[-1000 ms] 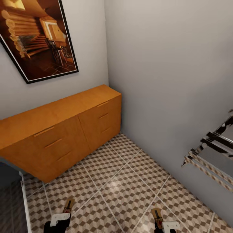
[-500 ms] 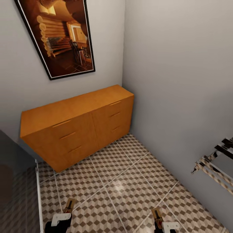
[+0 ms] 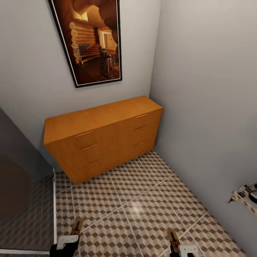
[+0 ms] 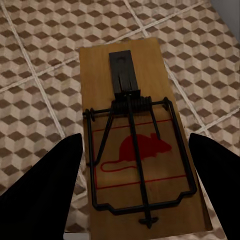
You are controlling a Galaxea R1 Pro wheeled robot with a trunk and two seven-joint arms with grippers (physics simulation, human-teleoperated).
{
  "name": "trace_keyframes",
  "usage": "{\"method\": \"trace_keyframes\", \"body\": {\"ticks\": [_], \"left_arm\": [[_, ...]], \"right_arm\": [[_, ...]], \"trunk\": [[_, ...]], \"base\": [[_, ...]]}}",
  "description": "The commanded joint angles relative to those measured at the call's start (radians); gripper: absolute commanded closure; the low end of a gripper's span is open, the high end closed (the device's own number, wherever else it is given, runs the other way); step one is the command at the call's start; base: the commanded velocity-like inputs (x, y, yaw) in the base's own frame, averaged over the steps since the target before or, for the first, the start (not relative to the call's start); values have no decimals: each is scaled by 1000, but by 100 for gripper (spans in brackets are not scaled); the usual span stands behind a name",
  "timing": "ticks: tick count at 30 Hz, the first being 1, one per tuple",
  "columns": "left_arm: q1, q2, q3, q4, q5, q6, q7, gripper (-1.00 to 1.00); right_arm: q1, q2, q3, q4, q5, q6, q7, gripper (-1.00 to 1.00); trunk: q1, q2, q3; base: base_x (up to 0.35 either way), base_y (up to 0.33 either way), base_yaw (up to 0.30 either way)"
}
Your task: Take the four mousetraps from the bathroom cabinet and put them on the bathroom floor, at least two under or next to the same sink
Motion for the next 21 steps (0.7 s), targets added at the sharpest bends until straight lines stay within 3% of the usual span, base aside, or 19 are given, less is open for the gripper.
{"method": "trace_keyframes", "body": {"ticks": [1,13,21], "left_arm": [[-1,-1,-8,3,7,-4,-1,100],[-1,-1,-8,3,7,-4,-1,100],[-1,-2,-9,3,7,-4,-1,100]], "right_arm": [[-1,-1,7,0,-3,-3,-5,100],[-1,0,7,0,-3,-3,-5,100],[-1,0,7,2,-3,-3,-5,100]], "trunk": [[1,-2,-1],[1,-2,12],[1,-2,20]], "base": [[0,0,244],[-10,0,244],[-180,-54,244]]}}
